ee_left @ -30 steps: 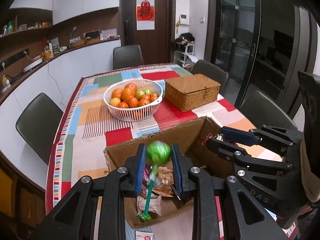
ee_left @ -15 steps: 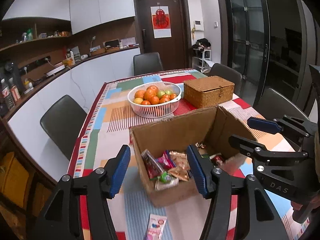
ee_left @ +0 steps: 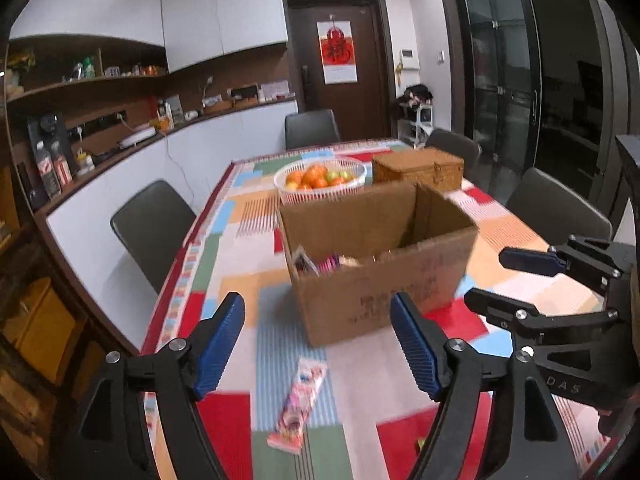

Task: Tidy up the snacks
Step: 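Move both open tools back toward the small green candy and pink packet, then grasp the small green candy packet with the right tool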

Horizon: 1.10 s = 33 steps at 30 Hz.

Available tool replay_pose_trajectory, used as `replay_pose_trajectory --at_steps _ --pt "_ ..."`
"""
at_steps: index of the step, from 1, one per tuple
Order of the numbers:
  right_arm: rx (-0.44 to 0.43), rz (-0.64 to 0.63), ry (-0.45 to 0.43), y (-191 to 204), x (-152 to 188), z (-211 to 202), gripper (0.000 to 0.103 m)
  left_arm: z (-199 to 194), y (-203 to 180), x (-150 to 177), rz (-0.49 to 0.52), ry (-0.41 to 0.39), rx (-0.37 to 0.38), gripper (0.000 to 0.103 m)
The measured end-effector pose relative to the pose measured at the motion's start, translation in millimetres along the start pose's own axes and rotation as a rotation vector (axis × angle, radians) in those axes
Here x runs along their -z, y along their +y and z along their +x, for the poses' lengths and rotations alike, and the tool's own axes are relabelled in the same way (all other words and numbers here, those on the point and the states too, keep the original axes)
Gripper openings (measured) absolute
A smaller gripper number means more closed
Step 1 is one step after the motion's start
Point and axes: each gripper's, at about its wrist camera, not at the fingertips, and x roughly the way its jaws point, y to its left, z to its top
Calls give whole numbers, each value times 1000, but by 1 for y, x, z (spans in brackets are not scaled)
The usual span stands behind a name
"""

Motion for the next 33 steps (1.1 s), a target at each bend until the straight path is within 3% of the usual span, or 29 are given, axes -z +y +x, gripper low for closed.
replay_pose_trajectory --at_steps 7,11,20,33 --pt "-54 -42 76 19 37 -6 51 -7 -7 45 -45 92 33 75" --pt "-88 -62 127 28 57 -3 51 -7 -13 67 -42 124 12 75" --pt "-159 -100 304 41 105 19 51 7 -26 113 -22 253 24 75" --pt "-190 -242 484 57 138 58 51 33 -26 148 -30 386 45 75"
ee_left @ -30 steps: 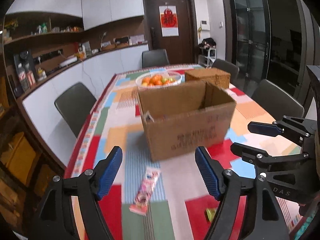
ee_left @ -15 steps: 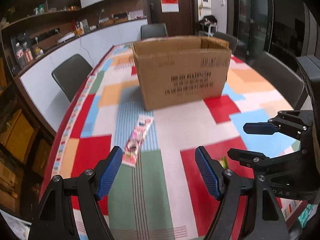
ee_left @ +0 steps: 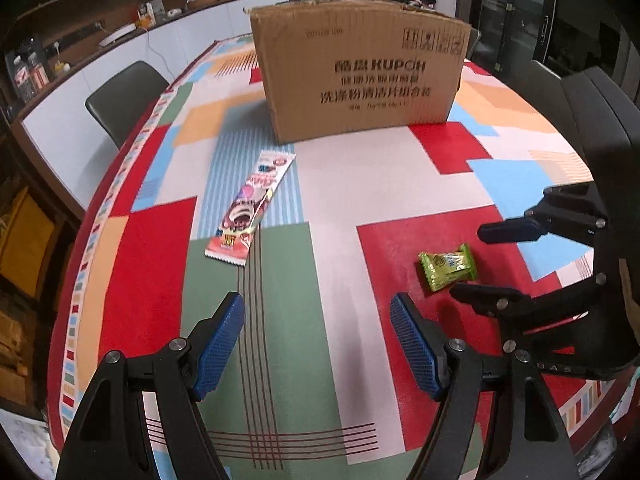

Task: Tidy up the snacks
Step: 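Grasp the small green candy packet with the right tool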

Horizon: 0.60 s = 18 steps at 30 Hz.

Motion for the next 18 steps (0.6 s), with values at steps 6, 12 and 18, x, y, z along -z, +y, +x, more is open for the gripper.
replay_pose_trajectory --at_steps 6,12,18 --pt "15 -52 24 2 -8 12 51 8 7 2 -31 29 14 75" --pt "4 -46 17 0 -16 16 39 13 12 2 -51 37 26 75" --pt "-50 7 16 0 -17 18 24 16 16 1 -57 33 48 75"
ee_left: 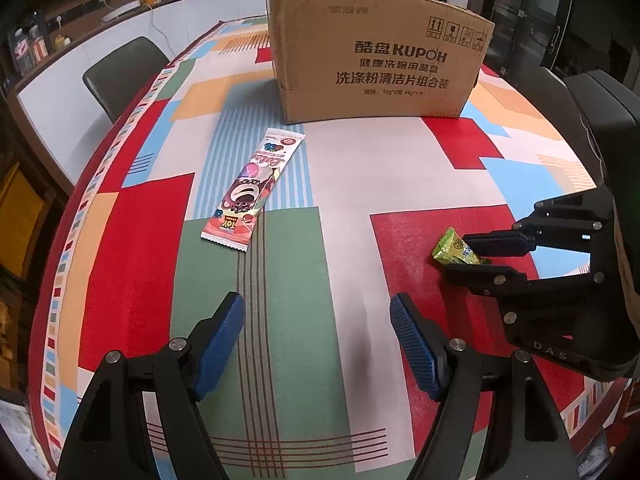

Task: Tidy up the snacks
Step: 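Grasp the small green candy packet with the right tool, then grasp the pink cartoon packet with the left tool while the right tool holds the green candy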

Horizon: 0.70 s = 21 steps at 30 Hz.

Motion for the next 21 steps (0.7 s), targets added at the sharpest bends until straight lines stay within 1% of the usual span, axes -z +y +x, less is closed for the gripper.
replay_pose_trajectory --at_steps 3,8,14,17,19,21 --pt "7 27 -12 1 -1 0 21 0 5 -1 6 -15 11 75" --pt "7 99 -41 2 -8 -3 21 0 13 -10 46 -51 17 74" --pt "30 170 -88 5 -23 -4 21 7 30 -35 115 -96 18 74" --pt "29 222 -109 3 -33 -1 21 17 39 -48 128 -92 22 71" --pt "41 246 -124 1 -40 2 21 27 43 -56 135 -81 22 66" --pt "56 263 -133 -2 -46 4 21 36 47 -62 141 -69 27 65"
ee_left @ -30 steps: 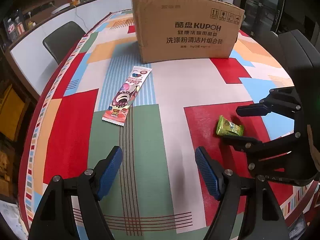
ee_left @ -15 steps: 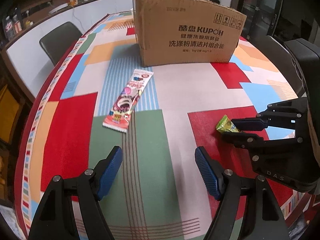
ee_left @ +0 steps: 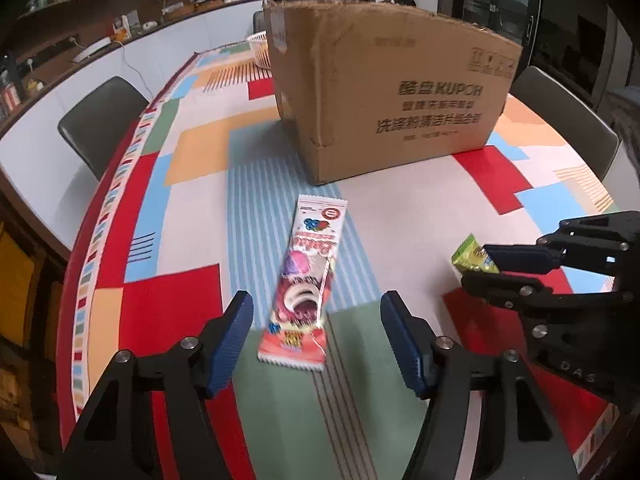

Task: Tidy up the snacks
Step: 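Grasp the pink cartoon packet with the left tool while the right tool holds the green candy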

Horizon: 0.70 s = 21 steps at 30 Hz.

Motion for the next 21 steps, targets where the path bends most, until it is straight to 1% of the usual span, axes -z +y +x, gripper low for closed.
replay_pose_trajectory --at_steps 2,4,7,9,16,18,21 --pt "4 23 -8 -1 -8 4 21 8 3 -4 2 10 2 62" --pt "11 38 -14 -3 -15 7 21 16 6 -7 0 15 12 61" --pt "29 48 -29 -2 -23 10 21 26 9 -10 -13 31 24 56" --pt "31 53 -34 -3 -26 11 21 32 9 -12 -20 41 35 49" --pt "15 69 -36 -3 -31 17 21 41 8 -15 -30 48 40 44" --pt "10 74 -35 -4 -32 18 21 42 8 -16 -39 48 48 36" --pt "-3 88 -34 -7 -31 18 21 42 7 -17 -43 46 50 30"
